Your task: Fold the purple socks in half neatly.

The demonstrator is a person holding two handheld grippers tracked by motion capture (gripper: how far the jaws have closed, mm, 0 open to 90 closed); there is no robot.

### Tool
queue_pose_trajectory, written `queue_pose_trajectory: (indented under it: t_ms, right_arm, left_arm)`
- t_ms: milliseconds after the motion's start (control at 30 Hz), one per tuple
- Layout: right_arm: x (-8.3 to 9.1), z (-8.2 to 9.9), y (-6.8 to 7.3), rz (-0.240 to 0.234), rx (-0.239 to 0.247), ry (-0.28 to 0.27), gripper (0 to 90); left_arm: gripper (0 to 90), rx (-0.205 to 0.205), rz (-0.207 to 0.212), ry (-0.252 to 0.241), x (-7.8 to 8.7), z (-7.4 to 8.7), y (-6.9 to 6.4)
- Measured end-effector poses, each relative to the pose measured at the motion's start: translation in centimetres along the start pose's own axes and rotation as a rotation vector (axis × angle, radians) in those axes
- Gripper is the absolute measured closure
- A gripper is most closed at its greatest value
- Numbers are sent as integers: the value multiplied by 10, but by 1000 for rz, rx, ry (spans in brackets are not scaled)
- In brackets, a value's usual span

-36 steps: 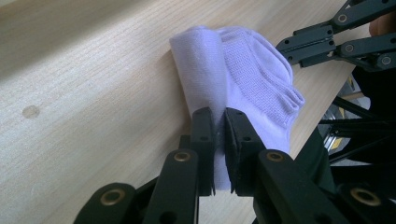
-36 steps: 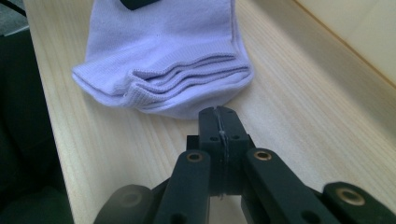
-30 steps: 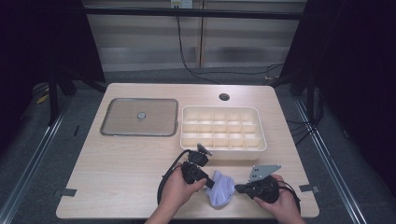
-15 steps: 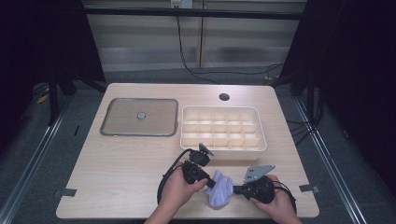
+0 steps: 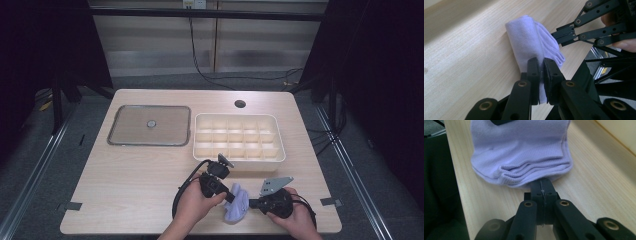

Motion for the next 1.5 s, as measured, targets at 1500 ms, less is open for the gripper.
queue_pose_trajectory:
  t_ms: [1500]
  right_arm:
    - [-8, -6, 6, -11, 10, -9, 900]
  left_arm:
    - [845, -31, 33, -14, -9, -2, -10]
Point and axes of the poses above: each handheld gripper's, and its own axes: x roughly backward along the jaws, z roughly out of its underside, y roughly to its left, the point moved 3 cm from there along -x, roughly forward along the jaws, and after that the axes turned 4 degrees about -z, right-handed, at the moved point
